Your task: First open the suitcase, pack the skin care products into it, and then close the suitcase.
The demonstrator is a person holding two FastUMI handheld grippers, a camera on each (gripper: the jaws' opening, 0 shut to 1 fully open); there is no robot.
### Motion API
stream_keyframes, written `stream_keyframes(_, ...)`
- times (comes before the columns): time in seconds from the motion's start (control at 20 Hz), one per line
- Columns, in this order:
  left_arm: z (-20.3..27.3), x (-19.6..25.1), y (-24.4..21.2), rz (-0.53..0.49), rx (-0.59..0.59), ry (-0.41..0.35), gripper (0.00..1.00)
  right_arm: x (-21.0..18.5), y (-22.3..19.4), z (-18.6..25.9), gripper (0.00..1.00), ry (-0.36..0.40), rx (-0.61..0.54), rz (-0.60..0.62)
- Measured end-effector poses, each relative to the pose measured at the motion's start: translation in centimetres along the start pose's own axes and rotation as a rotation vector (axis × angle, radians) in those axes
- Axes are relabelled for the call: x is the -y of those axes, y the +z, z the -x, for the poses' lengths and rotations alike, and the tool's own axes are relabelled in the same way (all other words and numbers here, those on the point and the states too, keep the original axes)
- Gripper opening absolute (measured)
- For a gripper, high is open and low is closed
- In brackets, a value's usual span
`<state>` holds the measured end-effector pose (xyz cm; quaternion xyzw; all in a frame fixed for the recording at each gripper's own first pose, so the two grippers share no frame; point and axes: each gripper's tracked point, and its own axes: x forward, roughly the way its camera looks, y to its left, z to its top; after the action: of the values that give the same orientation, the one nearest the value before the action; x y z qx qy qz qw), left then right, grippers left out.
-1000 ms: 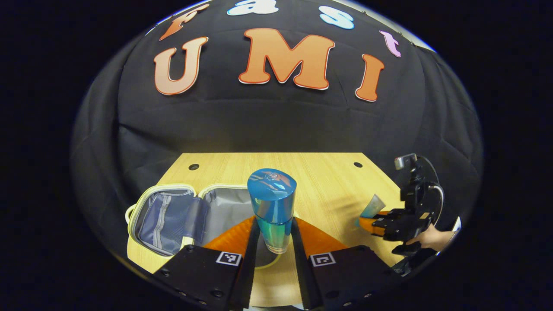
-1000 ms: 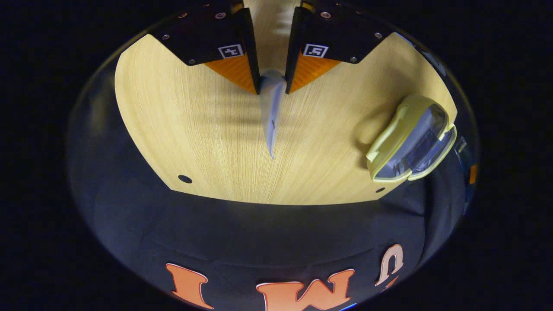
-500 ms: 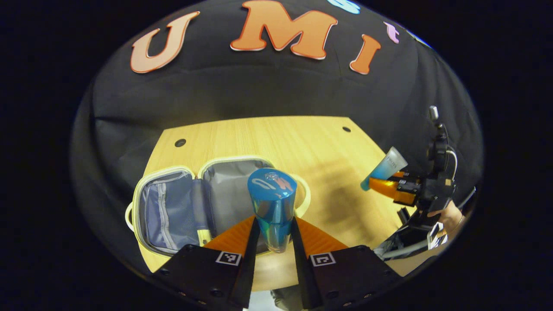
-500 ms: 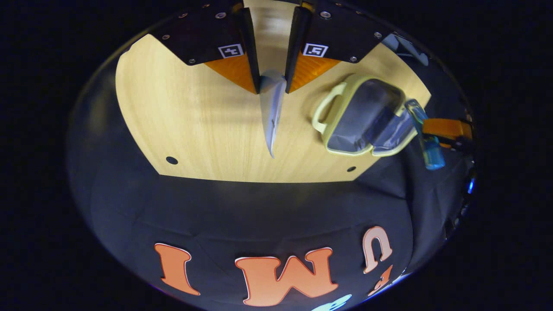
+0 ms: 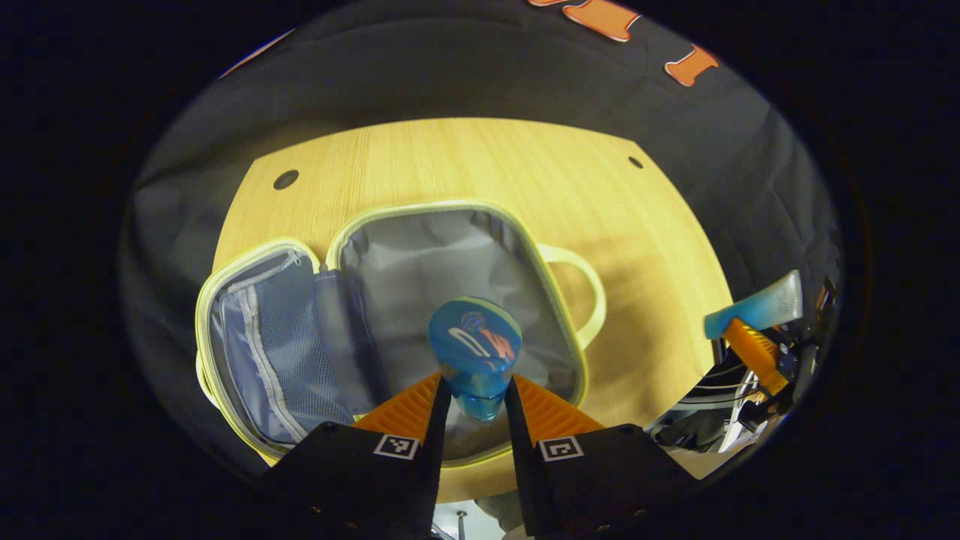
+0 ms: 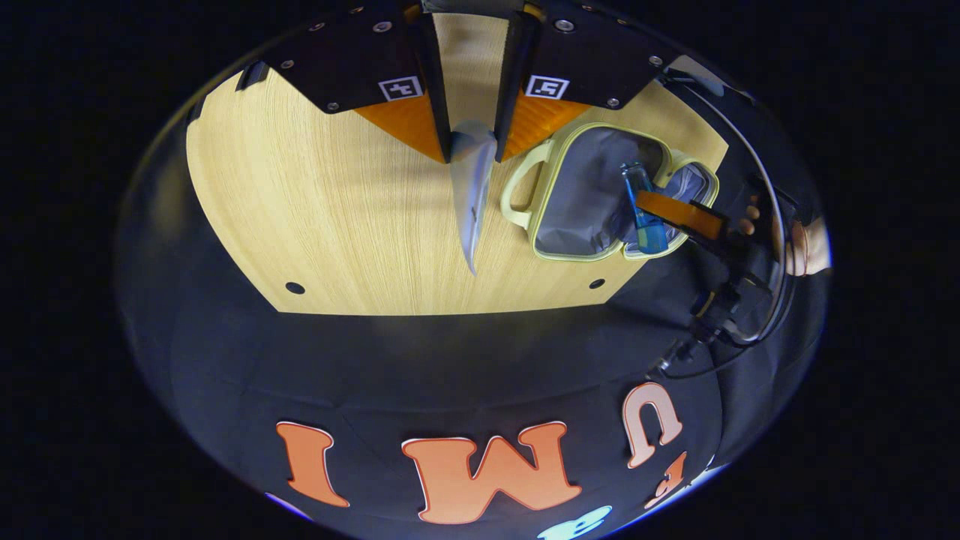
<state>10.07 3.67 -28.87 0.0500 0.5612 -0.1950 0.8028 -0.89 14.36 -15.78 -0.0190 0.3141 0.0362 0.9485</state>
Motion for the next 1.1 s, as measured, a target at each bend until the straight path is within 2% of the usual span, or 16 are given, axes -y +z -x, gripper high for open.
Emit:
stream_keyframes(0.1, -1.6, 0.0, -0.4, -0.004, -0.041, -0.019, 0.43, 0.0, -0.7, 0.2, 0.36, -0.014, -0.014, -0.024)
stream_keyframes(0.3, -4.2, -2.2, -0.8, -0.025, -0.083, 0.034, 0.44, 0.1, -1.3, 0.6, 0.36, -0.047, -0.035, -0.042)
stream_keyframes(0.35, -4.5, -2.3, -0.2, -0.030, -0.056, 0.031, 0.42, 0.1, -1.3, 0.6, 0.36, -0.050, -0.034, -0.042)
stream_keyframes(0.45, -4.5, -2.5, 0.3, -0.042, -0.046, 0.037, 0.46, 0.1, -1.4, 0.6, 0.36, -0.054, -0.037, -0.043)
stream_keyframes(0.7, -5.6, -4.5, 0.5, -0.039, -0.043, 0.107, 0.47, -0.2, -1.0, 0.7, 0.36, -0.043, -0.039, -0.047)
stream_keyframes(0.9, -5.4, -4.6, 1.1, -0.027, -0.006, 0.108, 0.47, -0.6, -0.2, 0.5, 0.36, -0.030, -0.029, -0.052)
stream_keyframes(0.95, -5.0, -4.3, 1.2, -0.028, 0.010, 0.107, 0.54, -0.7, 0.0, 0.5, 0.36, -0.025, -0.026, -0.051)
stream_keyframes(1.05, -4.1, -3.8, 1.9, -0.022, 0.072, 0.105, 0.79, -0.8, 0.6, 0.2, 0.36, -0.023, -0.022, -0.038)
stream_keyframes(1.1, -3.7, -3.6, 2.3, -0.016, 0.108, 0.104, 0.83, -0.9, 1.1, 0.1, 0.36, -0.019, -0.019, -0.033)
